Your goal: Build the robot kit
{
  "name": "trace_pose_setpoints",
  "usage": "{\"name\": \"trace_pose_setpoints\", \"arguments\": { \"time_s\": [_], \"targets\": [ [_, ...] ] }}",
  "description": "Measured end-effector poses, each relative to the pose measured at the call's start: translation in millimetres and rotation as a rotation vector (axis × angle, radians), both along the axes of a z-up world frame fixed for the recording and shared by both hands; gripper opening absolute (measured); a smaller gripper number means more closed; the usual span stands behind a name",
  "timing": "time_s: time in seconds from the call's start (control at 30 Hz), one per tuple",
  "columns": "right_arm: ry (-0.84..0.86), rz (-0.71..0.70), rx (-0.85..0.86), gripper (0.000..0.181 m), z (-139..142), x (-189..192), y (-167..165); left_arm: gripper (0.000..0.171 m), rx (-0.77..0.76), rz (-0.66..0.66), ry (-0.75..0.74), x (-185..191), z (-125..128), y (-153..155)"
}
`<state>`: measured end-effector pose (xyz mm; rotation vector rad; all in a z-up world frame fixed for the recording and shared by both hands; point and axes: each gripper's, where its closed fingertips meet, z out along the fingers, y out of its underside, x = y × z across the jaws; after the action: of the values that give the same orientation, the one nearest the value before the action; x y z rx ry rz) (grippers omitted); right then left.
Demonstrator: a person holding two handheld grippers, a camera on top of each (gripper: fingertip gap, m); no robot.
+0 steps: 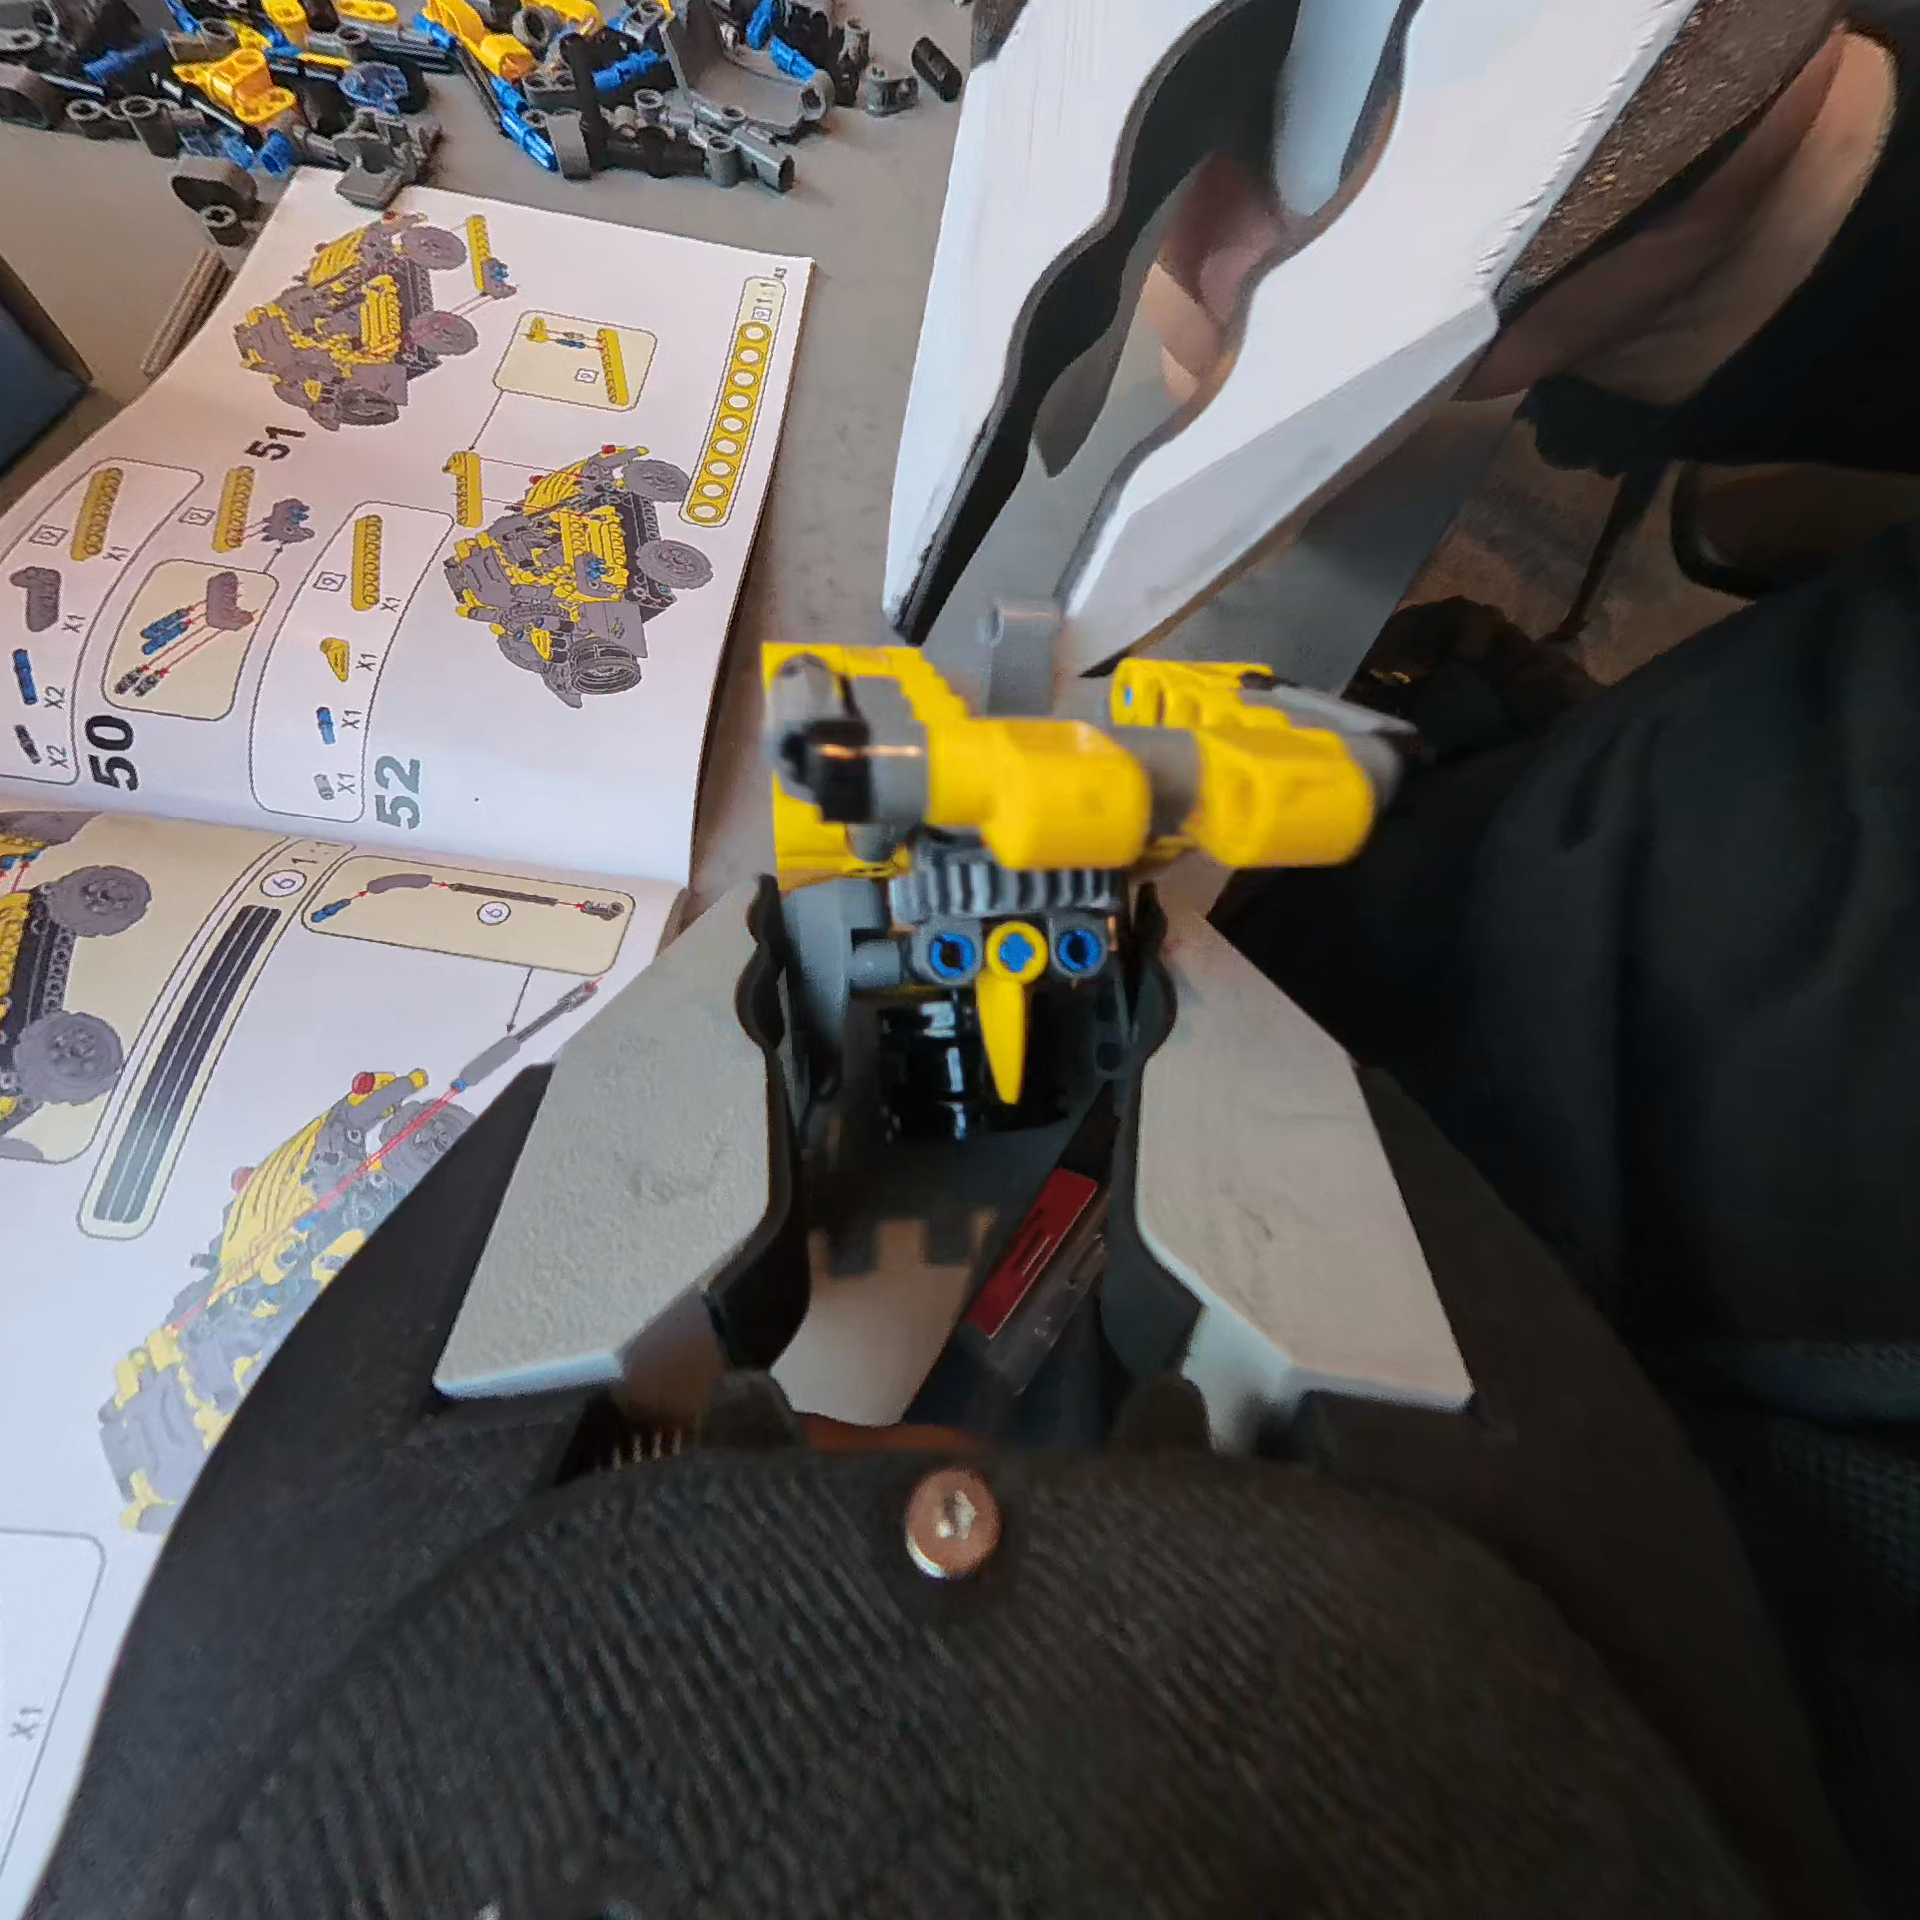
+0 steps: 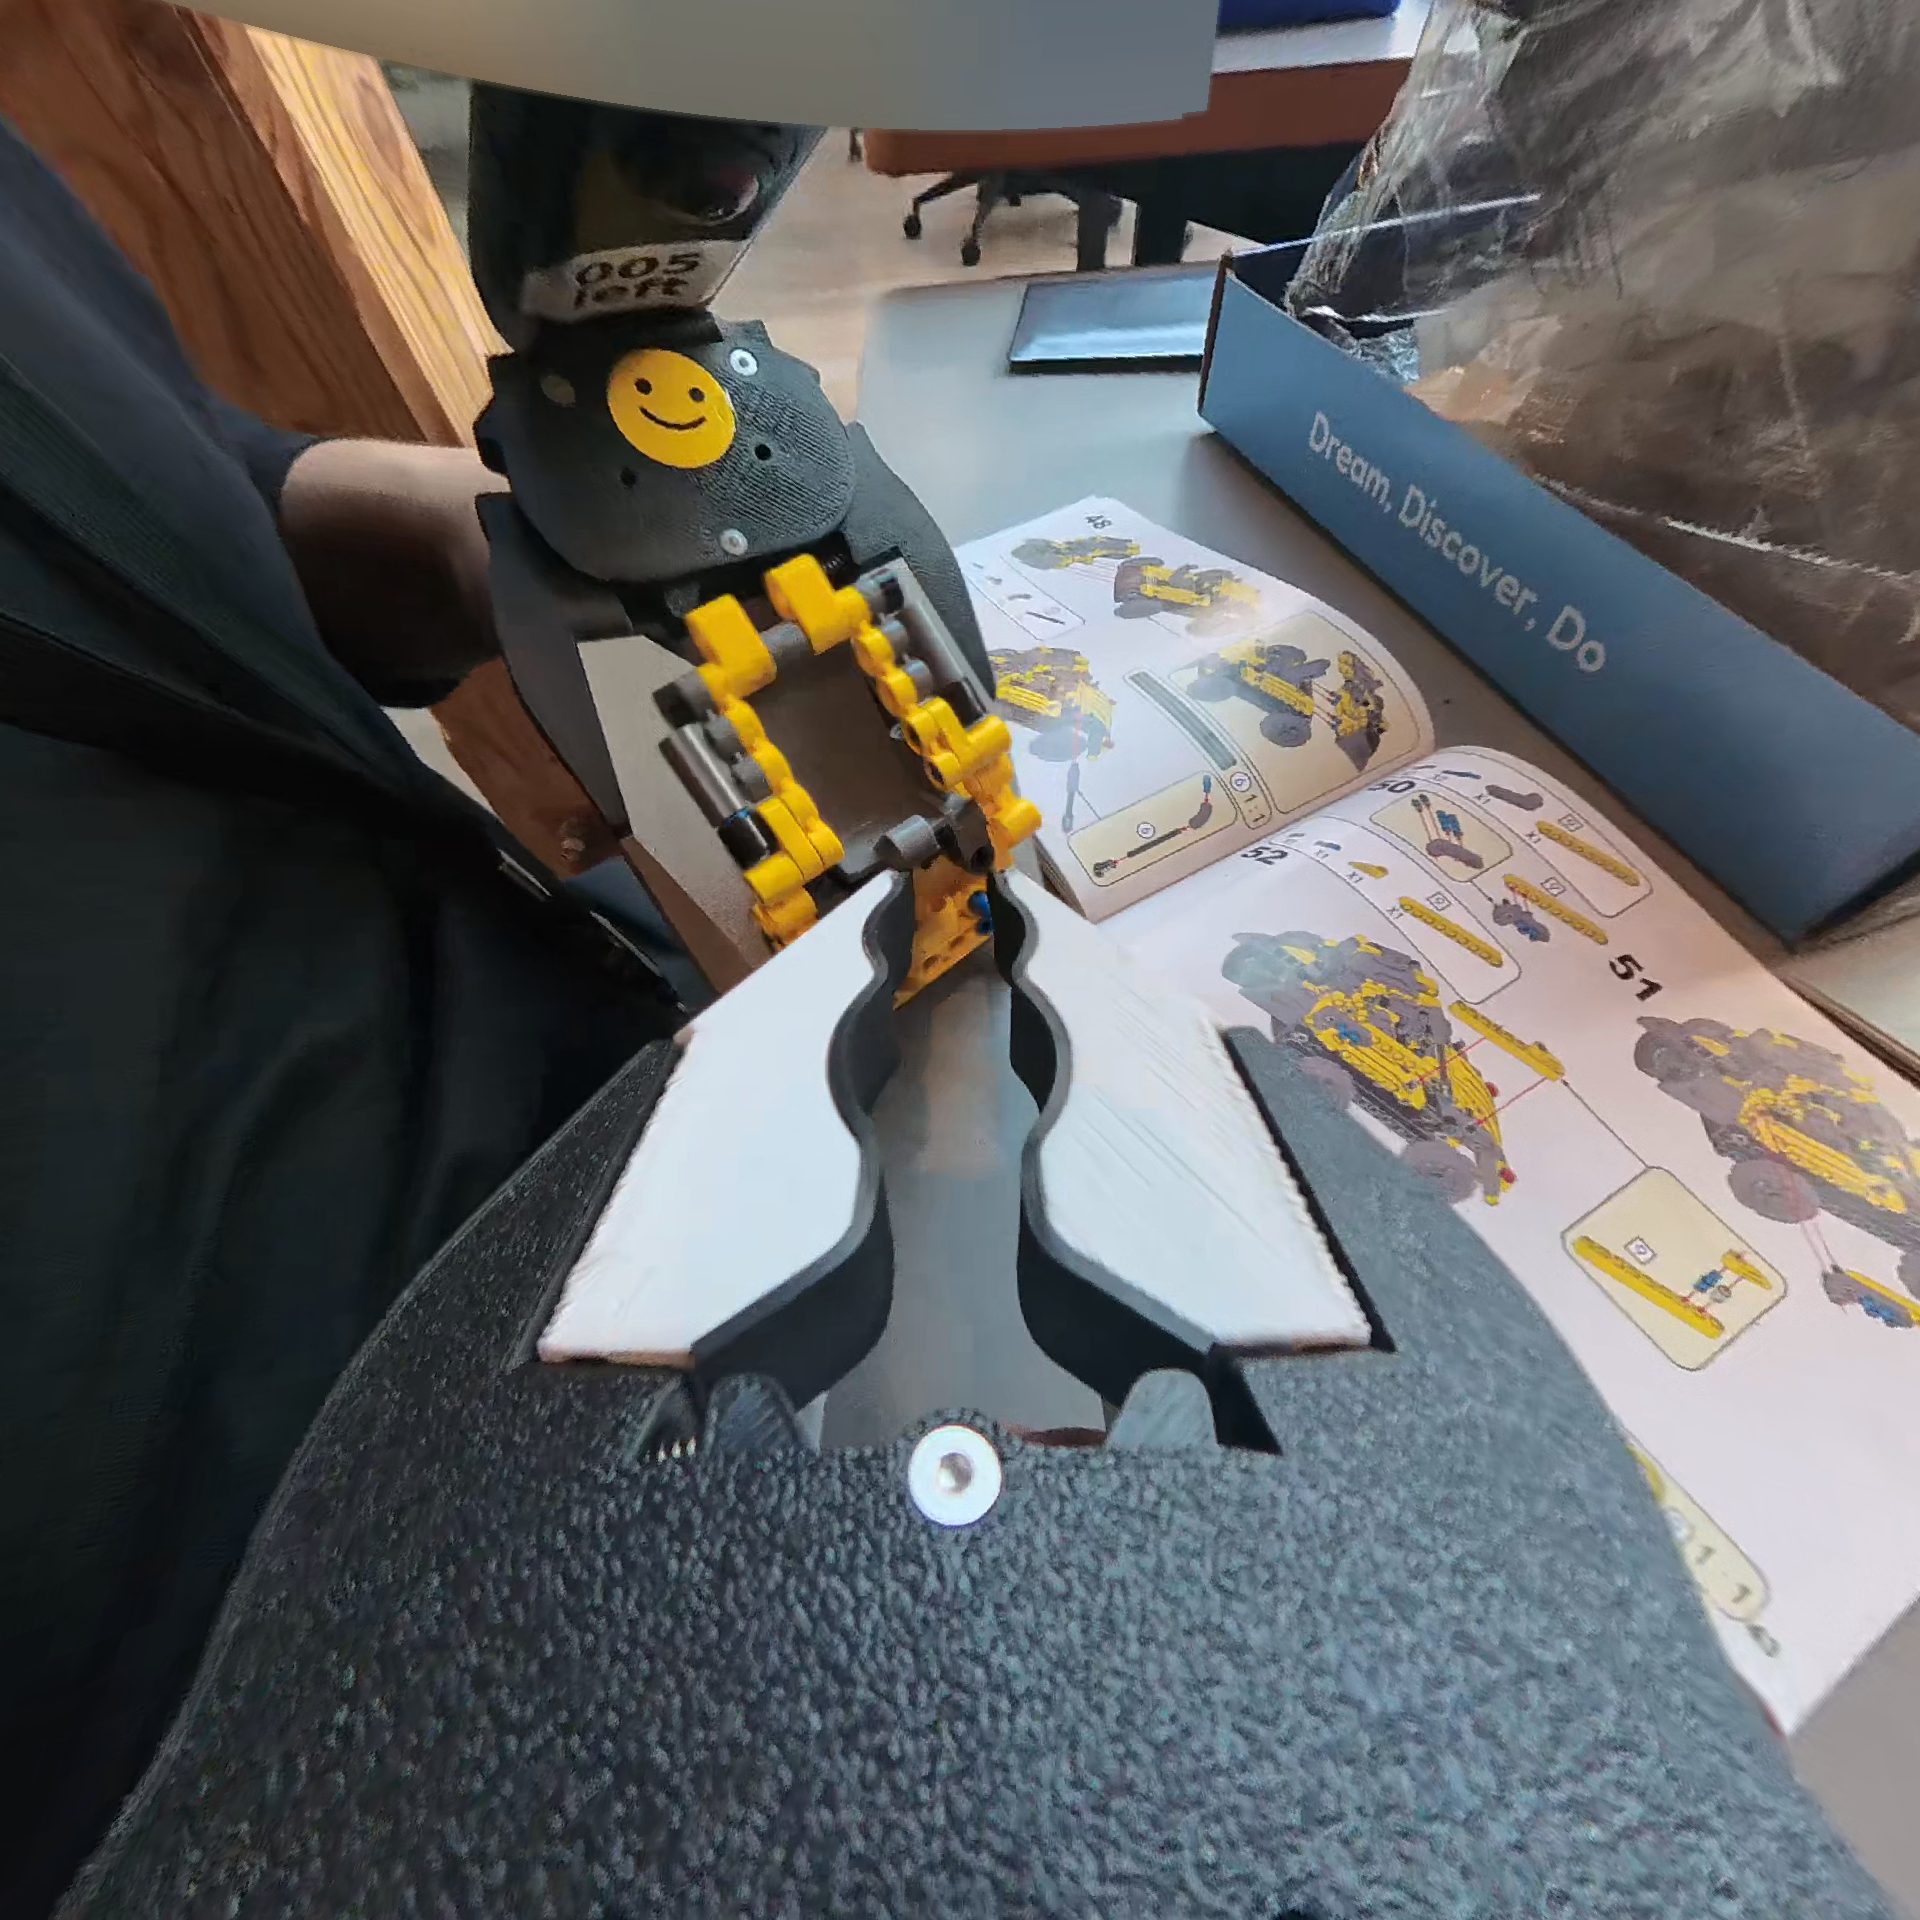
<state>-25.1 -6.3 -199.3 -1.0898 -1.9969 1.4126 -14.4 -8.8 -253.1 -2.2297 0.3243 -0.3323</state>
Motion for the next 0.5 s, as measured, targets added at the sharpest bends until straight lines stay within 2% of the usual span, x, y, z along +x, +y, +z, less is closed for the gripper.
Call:
{"name": "trace_pose_setpoints", "arguments": {
  "time_s": [0.2,0.33,0.5],
  "targets": [
    [-0.014,0.002,0.026,0.017,-6.4,-1.3,-1.7,0.075,0.022,0.009,-0.005,-3.5,1.7,-0.9],
    [-0.039,-0.005,0.041,0.014,-11.2,-5.5,-1.9,0.066,0.038,0.043,-0.019,-7.5,3.4,0.1],
    [-0.017,0.006,0.028,0.01,-7.2,-5.3,-2.5,0.066,0.041,0.032,-0.033,-4.0,4.2,4.5]
  ]
}}
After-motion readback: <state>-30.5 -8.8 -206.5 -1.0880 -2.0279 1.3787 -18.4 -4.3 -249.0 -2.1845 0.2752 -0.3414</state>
